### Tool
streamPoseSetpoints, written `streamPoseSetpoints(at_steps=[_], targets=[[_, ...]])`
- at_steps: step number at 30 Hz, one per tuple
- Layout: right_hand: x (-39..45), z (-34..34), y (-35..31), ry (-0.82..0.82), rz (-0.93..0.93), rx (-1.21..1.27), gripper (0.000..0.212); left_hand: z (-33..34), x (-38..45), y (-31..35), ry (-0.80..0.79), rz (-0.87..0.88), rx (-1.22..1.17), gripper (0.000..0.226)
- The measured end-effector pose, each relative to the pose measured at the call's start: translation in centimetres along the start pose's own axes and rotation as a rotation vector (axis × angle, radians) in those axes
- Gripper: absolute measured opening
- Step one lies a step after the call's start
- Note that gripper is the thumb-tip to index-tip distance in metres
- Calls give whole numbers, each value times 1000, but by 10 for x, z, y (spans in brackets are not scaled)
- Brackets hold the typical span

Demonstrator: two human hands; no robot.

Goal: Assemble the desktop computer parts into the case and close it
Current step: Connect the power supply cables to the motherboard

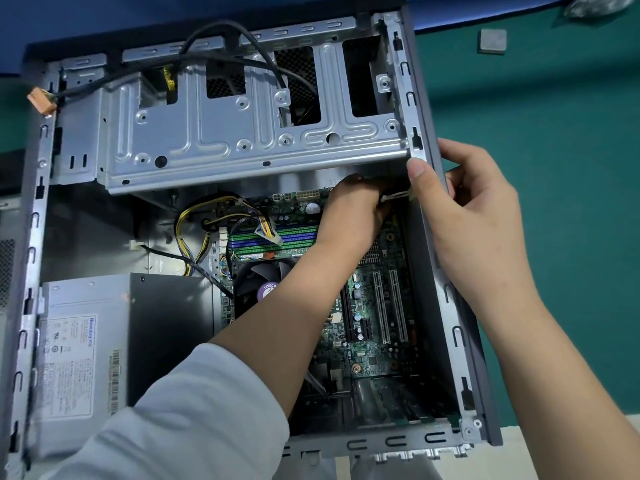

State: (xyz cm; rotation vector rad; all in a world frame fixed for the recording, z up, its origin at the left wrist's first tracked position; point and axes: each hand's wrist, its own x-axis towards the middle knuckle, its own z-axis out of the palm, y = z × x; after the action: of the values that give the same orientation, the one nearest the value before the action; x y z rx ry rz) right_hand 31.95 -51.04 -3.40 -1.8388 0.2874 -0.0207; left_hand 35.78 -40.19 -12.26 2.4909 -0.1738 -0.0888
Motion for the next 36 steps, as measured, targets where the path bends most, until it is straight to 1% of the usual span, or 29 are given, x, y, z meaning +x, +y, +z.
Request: streamPoseSetpoints(at_steps=[6,10,17,25,32,36], targets=[[0,0,1,0,9,23,24,-2,2,-2,-32,28,34,26],[0,0,1,3,13,27,25,0,1,-2,-47,1,16,24],[0,-1,2,-6,15,38,24,0,0,-3,-13,-11,-32,24],[0,-1,1,-10,15,59,20,-1,1,-3,-27,-11,-17,25],[2,-1,3,-15,23,54,22,0,2,-4,-42,-50,-23,25],[1,-1,3,-14,23,64,21,2,5,-5,-75,-75,38,28]])
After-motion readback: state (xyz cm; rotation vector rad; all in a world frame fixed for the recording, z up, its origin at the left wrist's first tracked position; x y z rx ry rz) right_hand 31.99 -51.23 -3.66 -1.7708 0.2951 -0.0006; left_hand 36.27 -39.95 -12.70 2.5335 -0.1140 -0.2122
